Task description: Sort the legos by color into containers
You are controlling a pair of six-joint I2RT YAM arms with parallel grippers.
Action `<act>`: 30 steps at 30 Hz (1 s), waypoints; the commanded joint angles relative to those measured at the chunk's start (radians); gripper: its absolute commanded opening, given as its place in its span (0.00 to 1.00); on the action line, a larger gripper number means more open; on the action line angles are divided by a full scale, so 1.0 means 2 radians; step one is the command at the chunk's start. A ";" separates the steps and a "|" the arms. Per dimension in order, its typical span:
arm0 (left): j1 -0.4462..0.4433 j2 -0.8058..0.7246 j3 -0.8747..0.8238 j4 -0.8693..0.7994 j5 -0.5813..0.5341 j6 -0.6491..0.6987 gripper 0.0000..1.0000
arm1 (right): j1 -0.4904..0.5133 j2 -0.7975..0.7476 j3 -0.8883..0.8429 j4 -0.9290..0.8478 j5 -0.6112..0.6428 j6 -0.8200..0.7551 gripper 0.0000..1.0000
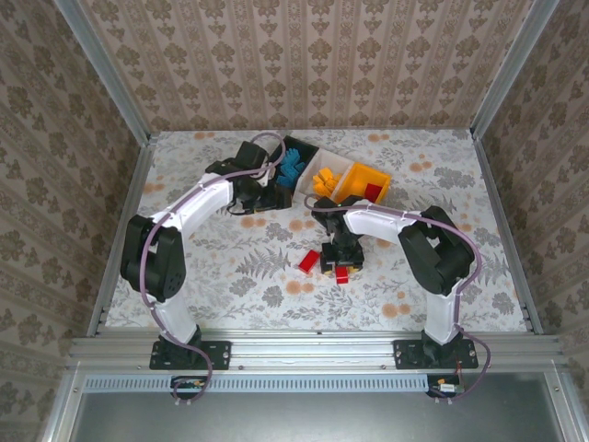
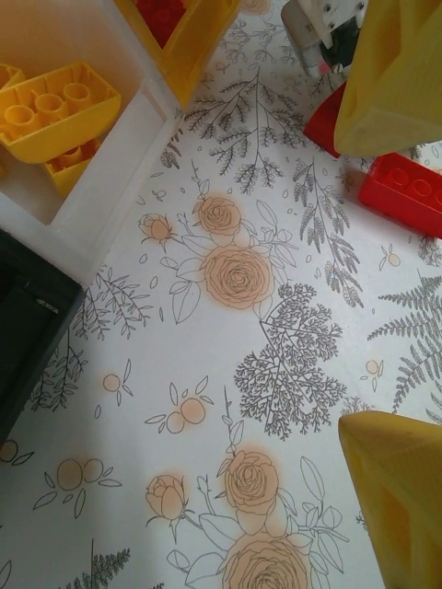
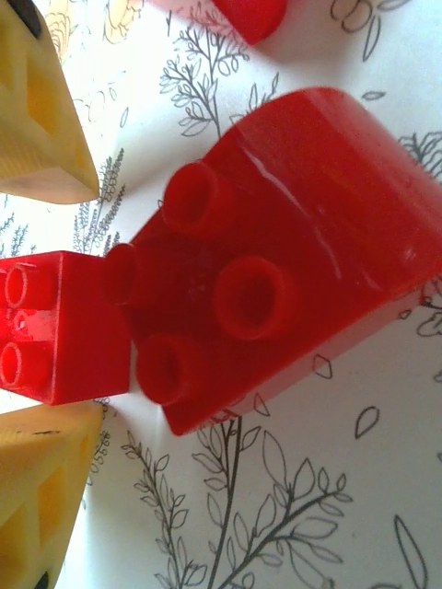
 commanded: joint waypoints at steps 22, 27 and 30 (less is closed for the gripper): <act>0.011 0.013 0.030 -0.008 0.022 -0.004 0.74 | -0.020 -0.077 0.039 -0.071 0.036 -0.008 0.36; 0.007 0.017 0.037 -0.005 0.021 -0.007 0.74 | -0.071 -0.084 0.109 -0.092 0.017 -0.024 0.36; 0.002 0.015 0.037 -0.008 0.020 -0.005 0.74 | -0.104 -0.068 0.156 -0.094 0.006 -0.032 0.37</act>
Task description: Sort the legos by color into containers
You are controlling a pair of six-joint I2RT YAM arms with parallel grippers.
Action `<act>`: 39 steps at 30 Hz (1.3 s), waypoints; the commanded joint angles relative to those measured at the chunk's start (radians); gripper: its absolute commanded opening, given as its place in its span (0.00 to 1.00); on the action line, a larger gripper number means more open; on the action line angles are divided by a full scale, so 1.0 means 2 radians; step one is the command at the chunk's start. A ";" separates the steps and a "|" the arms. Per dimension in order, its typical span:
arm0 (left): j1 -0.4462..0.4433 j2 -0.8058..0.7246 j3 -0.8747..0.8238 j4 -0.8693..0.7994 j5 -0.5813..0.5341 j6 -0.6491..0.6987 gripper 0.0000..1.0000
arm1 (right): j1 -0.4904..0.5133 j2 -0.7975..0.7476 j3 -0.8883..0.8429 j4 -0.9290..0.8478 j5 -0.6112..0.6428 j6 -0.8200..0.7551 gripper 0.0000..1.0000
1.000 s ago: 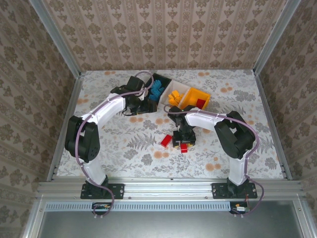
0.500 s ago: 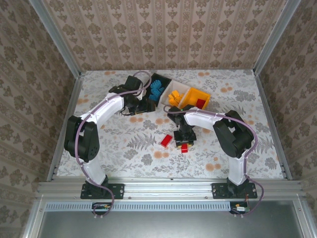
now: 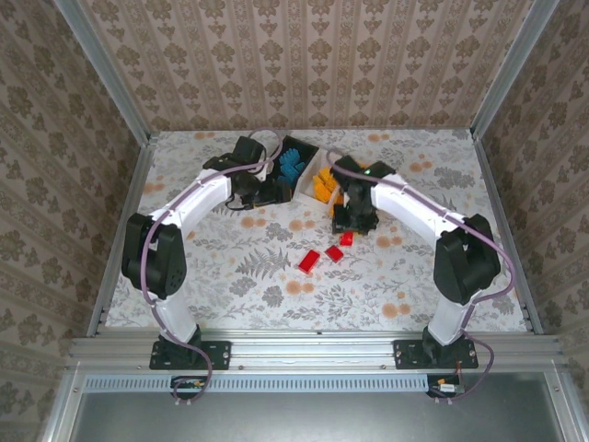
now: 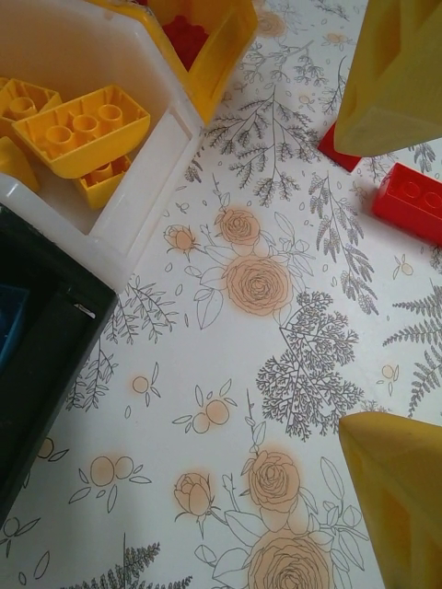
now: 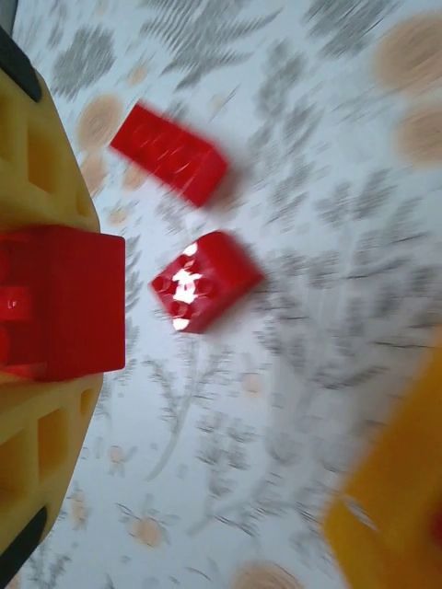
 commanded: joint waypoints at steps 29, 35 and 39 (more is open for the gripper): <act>-0.073 0.049 0.047 -0.062 0.037 0.071 0.76 | -0.110 0.182 0.241 -0.055 0.033 -0.049 0.58; -0.089 0.046 0.041 -0.072 0.032 0.119 0.76 | -0.076 0.093 0.137 -0.031 0.005 -0.032 0.60; -0.109 0.036 0.018 -0.075 0.019 0.157 0.76 | -0.049 0.039 0.055 -0.013 -0.008 -0.013 0.62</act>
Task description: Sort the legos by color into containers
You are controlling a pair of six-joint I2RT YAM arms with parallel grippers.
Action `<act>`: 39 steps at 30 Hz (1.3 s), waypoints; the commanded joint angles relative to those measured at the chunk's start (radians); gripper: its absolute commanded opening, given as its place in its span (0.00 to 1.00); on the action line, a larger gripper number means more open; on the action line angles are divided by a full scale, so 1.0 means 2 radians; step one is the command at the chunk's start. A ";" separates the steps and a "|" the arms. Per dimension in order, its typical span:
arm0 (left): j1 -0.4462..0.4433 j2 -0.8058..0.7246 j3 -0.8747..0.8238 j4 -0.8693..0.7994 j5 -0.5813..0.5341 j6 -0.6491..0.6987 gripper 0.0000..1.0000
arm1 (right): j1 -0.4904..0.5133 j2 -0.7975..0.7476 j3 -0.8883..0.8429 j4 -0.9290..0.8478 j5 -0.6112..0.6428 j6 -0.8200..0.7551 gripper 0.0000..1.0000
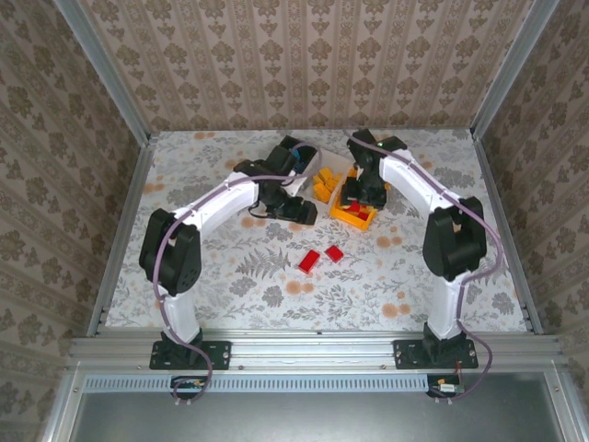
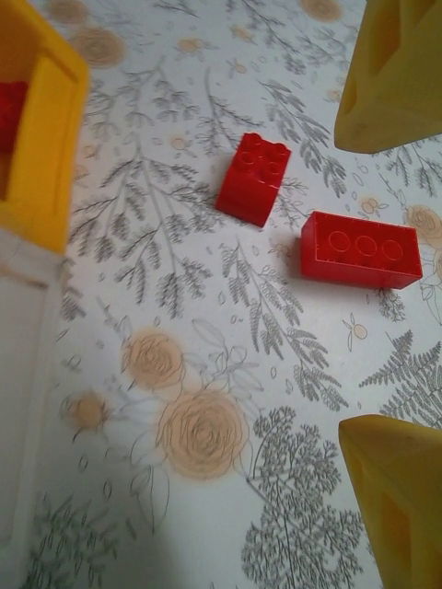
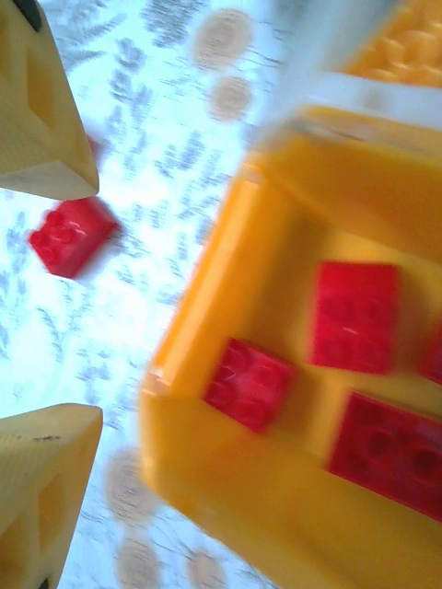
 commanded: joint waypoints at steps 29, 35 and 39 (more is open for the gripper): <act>-0.064 -0.090 -0.163 0.028 -0.040 0.016 0.85 | 0.103 -0.068 -0.213 0.085 -0.003 -0.030 0.71; -0.035 -0.123 -0.224 0.058 -0.024 -0.032 0.87 | 0.120 -0.037 -0.199 0.093 0.004 -0.039 0.70; -0.011 -0.140 -0.240 0.070 -0.013 -0.050 0.87 | 0.125 -0.017 -0.194 0.107 0.011 -0.046 0.67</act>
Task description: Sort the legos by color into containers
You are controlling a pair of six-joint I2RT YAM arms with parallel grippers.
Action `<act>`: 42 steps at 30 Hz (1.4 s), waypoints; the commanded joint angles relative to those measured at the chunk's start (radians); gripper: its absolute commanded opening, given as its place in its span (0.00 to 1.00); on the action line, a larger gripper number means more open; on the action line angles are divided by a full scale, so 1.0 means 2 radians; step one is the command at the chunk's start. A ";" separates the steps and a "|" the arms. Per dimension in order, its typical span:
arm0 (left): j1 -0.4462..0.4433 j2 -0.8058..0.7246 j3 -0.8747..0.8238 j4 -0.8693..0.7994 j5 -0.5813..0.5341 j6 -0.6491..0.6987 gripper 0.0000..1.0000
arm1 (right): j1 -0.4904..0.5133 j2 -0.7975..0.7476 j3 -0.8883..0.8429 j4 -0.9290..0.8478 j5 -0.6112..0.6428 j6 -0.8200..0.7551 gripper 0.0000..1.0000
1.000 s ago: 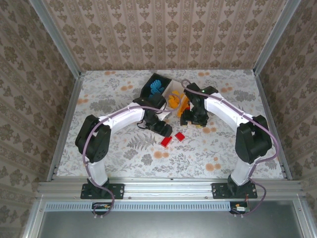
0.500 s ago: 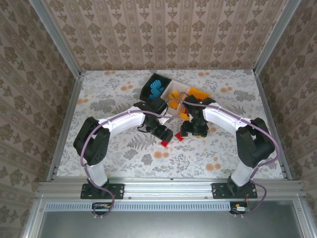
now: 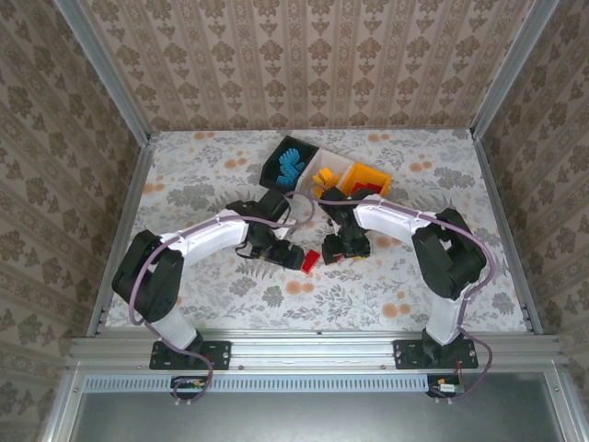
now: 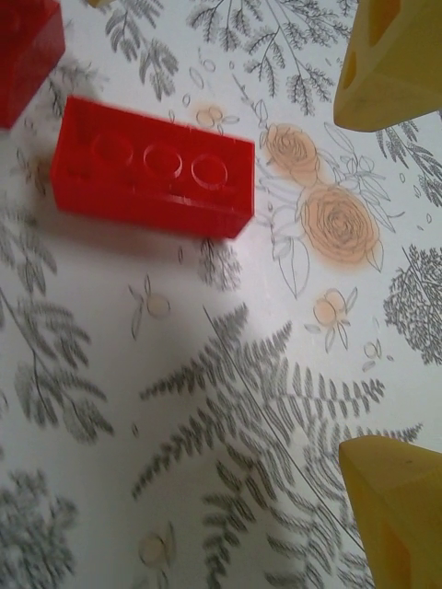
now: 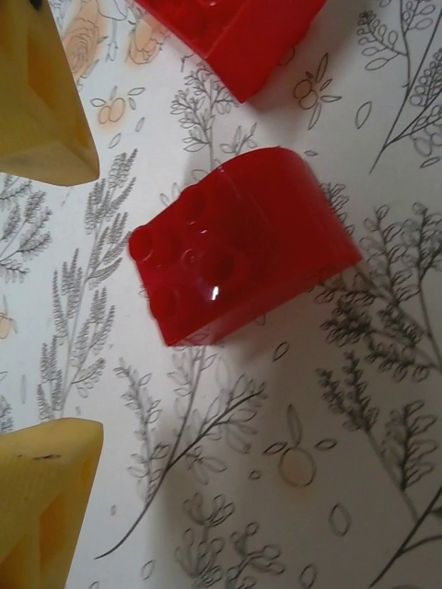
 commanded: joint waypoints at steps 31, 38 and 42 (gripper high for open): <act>0.036 -0.032 0.019 -0.017 0.010 -0.021 0.88 | 0.011 0.010 0.068 0.002 0.055 -0.008 0.31; 0.036 -0.014 0.037 0.002 0.011 -0.016 0.88 | -0.047 -0.024 0.116 -0.017 0.012 0.027 0.31; 0.030 -0.005 0.058 0.004 0.003 -0.007 0.88 | -0.089 -0.002 0.159 -0.032 0.006 0.035 0.31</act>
